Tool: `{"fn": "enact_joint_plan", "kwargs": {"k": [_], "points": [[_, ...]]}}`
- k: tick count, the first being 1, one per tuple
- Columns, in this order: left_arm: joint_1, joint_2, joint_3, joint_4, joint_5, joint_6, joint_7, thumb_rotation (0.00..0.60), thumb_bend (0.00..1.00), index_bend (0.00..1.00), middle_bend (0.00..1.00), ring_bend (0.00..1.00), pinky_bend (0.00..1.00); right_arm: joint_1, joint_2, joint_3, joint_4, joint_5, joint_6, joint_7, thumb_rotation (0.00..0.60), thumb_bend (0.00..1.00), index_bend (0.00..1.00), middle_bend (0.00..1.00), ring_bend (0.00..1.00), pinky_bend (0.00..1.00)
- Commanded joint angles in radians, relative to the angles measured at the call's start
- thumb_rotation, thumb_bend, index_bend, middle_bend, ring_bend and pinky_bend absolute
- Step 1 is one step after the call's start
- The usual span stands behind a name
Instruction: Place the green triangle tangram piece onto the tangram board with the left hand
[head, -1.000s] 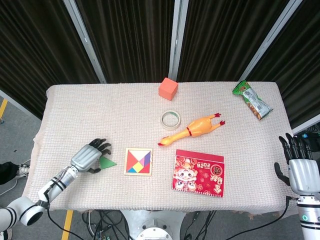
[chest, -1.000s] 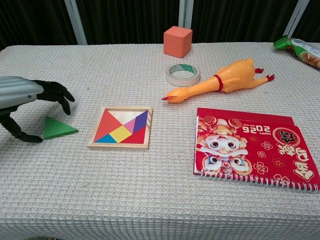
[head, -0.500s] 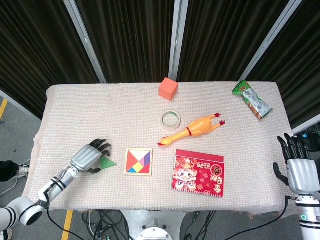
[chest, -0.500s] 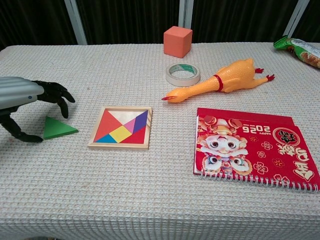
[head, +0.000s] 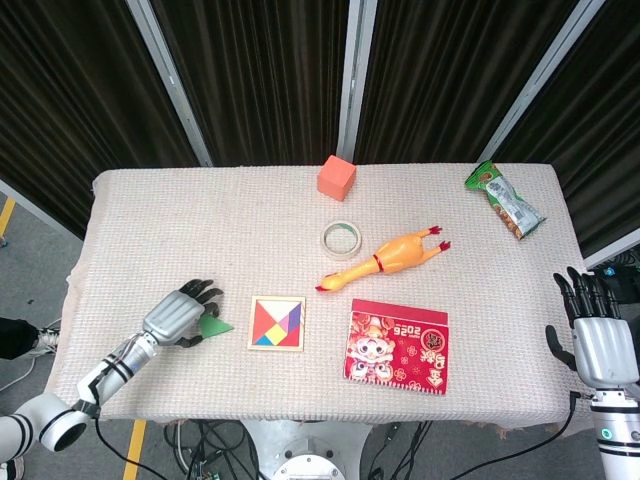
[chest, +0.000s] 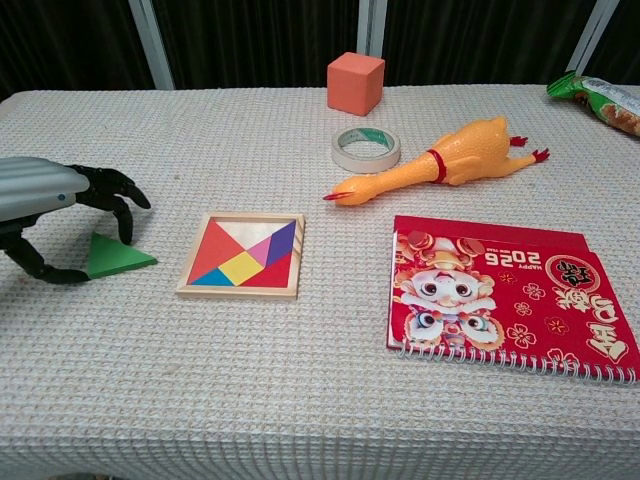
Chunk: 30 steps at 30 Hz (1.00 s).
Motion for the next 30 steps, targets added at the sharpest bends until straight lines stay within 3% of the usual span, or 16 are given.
{"fn": "enact_joint_plan", "kwargs": {"k": [1, 16, 25, 30], "points": [[0.001, 0.0, 0.001, -0.001, -0.001, 0.001, -0.002, 0.6, 0.25, 0.38, 0.12, 0.0, 0.1, 0.0, 0.0, 0.0, 0.0, 0.001, -0.001, -0.001, 0.6, 0.35, 0.0, 0.0, 0.0, 0.0], [0.011, 0.005, -0.009, -0.018, -0.018, 0.017, -0.009, 0.6, 0.26, 0.41, 0.12, 0.0, 0.1, 0.002, -0.002, 0.0, 0.006, 0.008, -0.008, 0.003, 0.6, 0.35, 0.0, 0.0, 0.0, 0.0], [0.015, 0.047, -0.042, -0.096, -0.069, 0.021, 0.001, 0.6, 0.26, 0.41, 0.12, 0.0, 0.1, 0.001, -0.002, 0.003, 0.012, 0.014, -0.007, 0.012, 0.6, 0.35, 0.0, 0.0, 0.0, 0.0], [0.011, 0.08, -0.073, -0.192, -0.158, -0.019, 0.04, 0.6, 0.27, 0.41, 0.12, 0.0, 0.1, 0.005, -0.001, 0.012, 0.019, 0.025, -0.012, 0.034, 0.6, 0.35, 0.0, 0.0, 0.0, 0.0]]}}
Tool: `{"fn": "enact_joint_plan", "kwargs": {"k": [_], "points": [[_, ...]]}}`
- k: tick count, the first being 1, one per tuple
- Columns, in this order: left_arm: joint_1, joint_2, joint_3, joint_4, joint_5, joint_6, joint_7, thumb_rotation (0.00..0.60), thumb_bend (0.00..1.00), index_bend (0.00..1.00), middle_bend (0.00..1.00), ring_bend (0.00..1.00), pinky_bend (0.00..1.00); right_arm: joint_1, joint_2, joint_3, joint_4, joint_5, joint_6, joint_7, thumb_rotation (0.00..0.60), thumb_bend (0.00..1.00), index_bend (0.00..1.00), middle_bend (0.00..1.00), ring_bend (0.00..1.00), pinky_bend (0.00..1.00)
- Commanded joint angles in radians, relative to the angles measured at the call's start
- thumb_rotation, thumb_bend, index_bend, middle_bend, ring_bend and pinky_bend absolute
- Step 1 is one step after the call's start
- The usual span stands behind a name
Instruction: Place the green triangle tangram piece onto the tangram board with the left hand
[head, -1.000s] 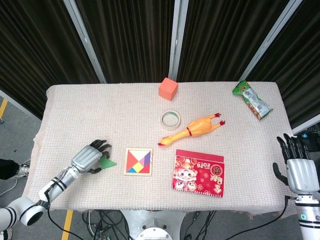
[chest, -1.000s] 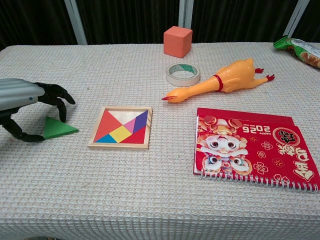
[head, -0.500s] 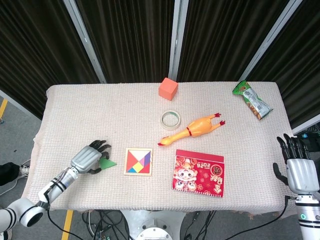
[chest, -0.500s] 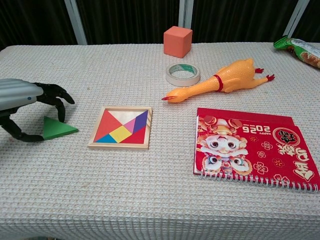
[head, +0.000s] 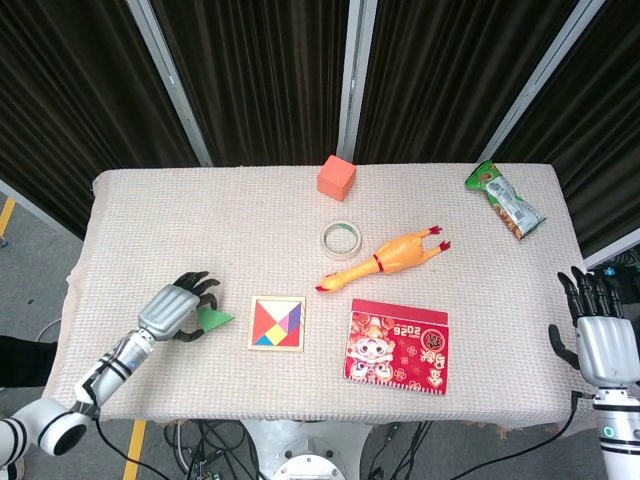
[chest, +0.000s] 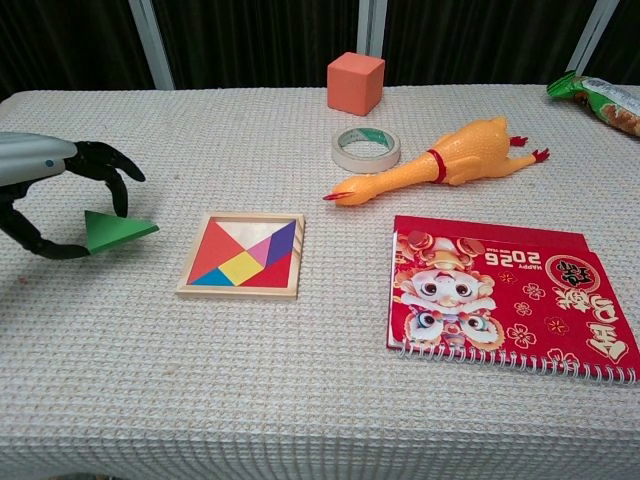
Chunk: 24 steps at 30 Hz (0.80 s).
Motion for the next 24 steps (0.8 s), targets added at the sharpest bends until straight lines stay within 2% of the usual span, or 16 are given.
{"fn": "enact_joint_plan", "kwargs": {"k": [1, 7, 14, 18, 24], "points": [[-0.003, 0.025, -0.031, -0.074, -0.071, -0.024, 0.046, 0.6, 0.27, 0.41, 0.12, 0.0, 0.1, 0.002, 0.002, 0.004, 0.003, 0.001, 0.0, 0.01, 0.6, 0.35, 0.0, 0.0, 0.0, 0.0], [-0.008, 0.015, -0.078, -0.167, -0.201, -0.013, 0.206, 0.6, 0.27, 0.41, 0.12, 0.0, 0.1, 0.001, 0.005, 0.006, 0.001, -0.007, 0.011, 0.021, 0.6, 0.35, 0.0, 0.0, 0.0, 0.0], [-0.021, -0.071, -0.119, -0.239, -0.394, 0.041, 0.423, 0.6, 0.26, 0.41, 0.12, 0.0, 0.08, -0.001, 0.007, 0.006, 0.005, -0.004, 0.012, 0.025, 0.6, 0.35, 0.0, 0.0, 0.0, 0.0], [-0.042, -0.109, -0.141, -0.277, -0.492, 0.068, 0.517, 0.6, 0.27, 0.42, 0.12, 0.0, 0.08, -0.001, 0.006, 0.006, 0.005, -0.005, 0.012, 0.027, 0.6, 0.35, 0.0, 0.0, 0.0, 0.0], [-0.069, -0.163, -0.17, -0.312, -0.6, 0.112, 0.591, 0.6, 0.27, 0.43, 0.12, 0.0, 0.08, 0.001, 0.005, 0.005, 0.008, -0.005, 0.009, 0.03, 0.6, 0.35, 0.0, 0.0, 0.0, 0.0]]}}
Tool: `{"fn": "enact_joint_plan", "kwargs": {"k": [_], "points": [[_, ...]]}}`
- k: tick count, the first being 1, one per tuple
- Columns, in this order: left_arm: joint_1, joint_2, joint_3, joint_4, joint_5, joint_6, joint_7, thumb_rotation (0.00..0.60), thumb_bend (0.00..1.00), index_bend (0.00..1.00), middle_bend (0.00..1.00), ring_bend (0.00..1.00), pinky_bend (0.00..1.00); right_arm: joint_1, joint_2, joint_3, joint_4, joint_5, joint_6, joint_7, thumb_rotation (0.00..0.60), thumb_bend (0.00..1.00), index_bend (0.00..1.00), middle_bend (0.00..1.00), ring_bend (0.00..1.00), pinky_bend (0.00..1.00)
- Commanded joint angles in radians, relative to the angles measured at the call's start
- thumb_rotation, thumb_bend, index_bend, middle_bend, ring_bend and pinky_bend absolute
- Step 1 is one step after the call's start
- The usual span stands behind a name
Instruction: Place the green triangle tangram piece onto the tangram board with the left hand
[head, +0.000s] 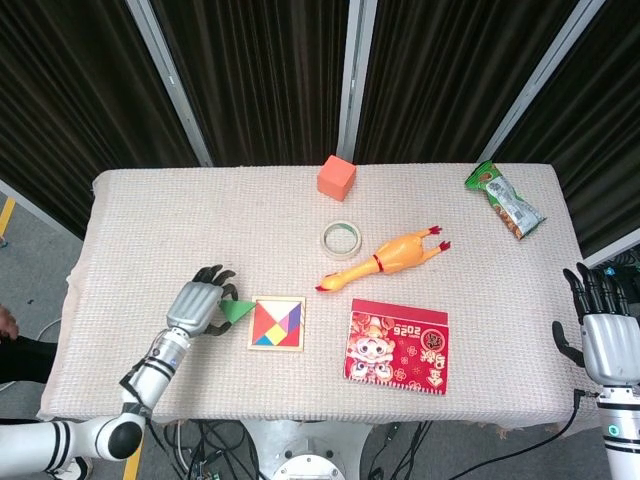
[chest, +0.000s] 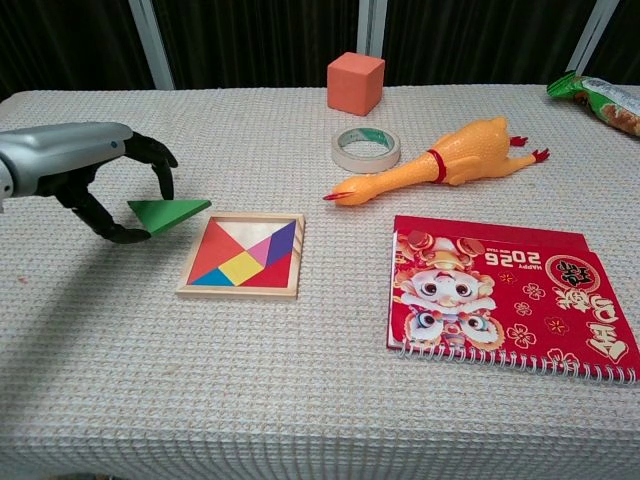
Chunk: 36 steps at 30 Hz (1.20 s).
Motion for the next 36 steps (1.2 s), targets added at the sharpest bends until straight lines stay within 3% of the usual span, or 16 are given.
{"fn": "enact_joint_plan", "kwargs": {"k": [1, 17, 36], "points": [[-0.022, -0.037, -0.02, -0.019, -0.048, 0.028, 0.036, 0.6, 0.27, 0.43, 0.12, 0.0, 0.08, 0.0, 0.0, 0.0, 0.001, 0.0, 0.0, 0.001, 0.6, 0.35, 0.0, 0.0, 0.0, 0.0], [-0.093, -0.154, -0.033, 0.033, -0.145, 0.049, 0.119, 0.6, 0.27, 0.43, 0.12, 0.0, 0.08, 0.002, -0.005, -0.002, 0.011, 0.005, -0.008, 0.01, 0.6, 0.35, 0.0, 0.0, 0.0, 0.0], [-0.163, -0.198, -0.044, 0.085, -0.207, 0.048, 0.188, 0.6, 0.27, 0.43, 0.12, 0.0, 0.08, -0.002, -0.008, -0.002, 0.045, 0.014, -0.014, 0.051, 0.6, 0.35, 0.0, 0.0, 0.0, 0.0]]}}
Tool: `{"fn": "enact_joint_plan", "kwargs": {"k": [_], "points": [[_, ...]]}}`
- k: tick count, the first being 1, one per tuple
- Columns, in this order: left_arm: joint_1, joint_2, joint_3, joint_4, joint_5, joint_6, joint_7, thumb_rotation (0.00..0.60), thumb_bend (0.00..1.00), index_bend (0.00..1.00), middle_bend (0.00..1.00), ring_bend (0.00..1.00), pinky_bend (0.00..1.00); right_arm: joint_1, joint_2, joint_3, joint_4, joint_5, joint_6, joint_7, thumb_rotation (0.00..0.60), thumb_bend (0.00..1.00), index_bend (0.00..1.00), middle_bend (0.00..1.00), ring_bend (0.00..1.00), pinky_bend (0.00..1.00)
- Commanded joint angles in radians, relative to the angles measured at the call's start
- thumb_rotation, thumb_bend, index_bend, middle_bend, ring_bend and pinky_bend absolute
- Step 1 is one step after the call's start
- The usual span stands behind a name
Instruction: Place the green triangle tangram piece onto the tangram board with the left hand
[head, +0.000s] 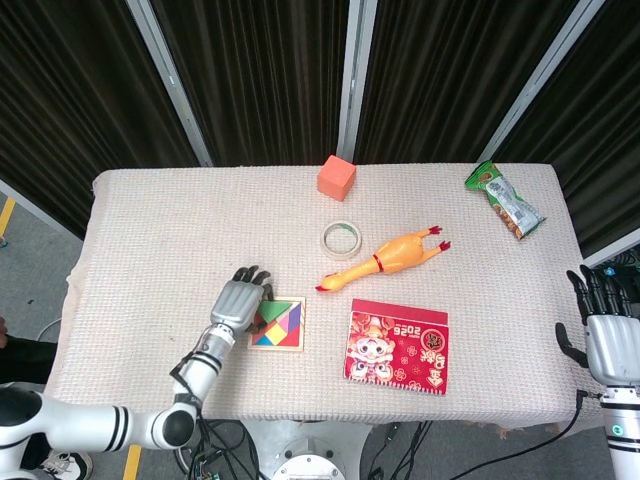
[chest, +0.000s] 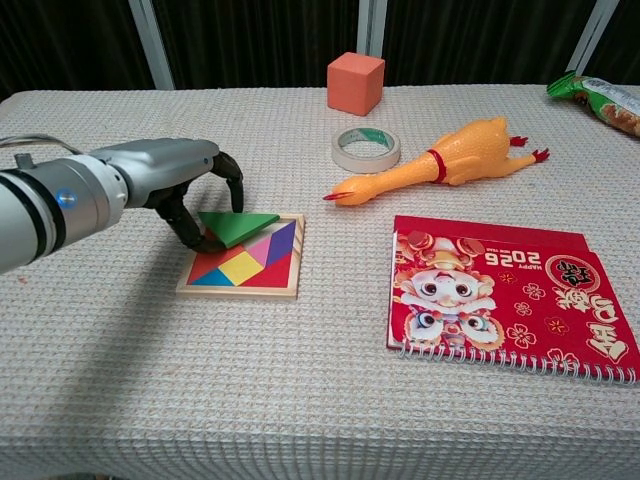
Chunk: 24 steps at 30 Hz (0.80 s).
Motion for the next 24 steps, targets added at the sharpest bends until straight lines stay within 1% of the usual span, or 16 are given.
{"fn": "enact_joint_plan", "kwargs": {"k": [1, 15, 24], "points": [[-0.004, -0.002, -0.002, 0.003, -0.005, -0.001, 0.0, 0.6, 0.27, 0.43, 0.12, 0.0, 0.08, 0.0, -0.001, 0.0, 0.003, 0.002, -0.002, 0.003, 0.6, 0.35, 0.0, 0.0, 0.0, 0.0], [-0.034, -0.026, -0.019, 0.026, -0.062, -0.009, -0.002, 0.6, 0.28, 0.43, 0.12, 0.0, 0.08, 0.0, -0.003, 0.0, 0.015, 0.007, -0.009, 0.014, 0.6, 0.35, 0.0, 0.0, 0.0, 0.0], [-0.045, -0.032, -0.018, 0.027, -0.087, -0.007, -0.002, 0.6, 0.28, 0.43, 0.12, 0.0, 0.08, -0.001, -0.003, -0.001, 0.02, 0.007, -0.01, 0.02, 0.6, 0.35, 0.0, 0.0, 0.0, 0.0]]}}
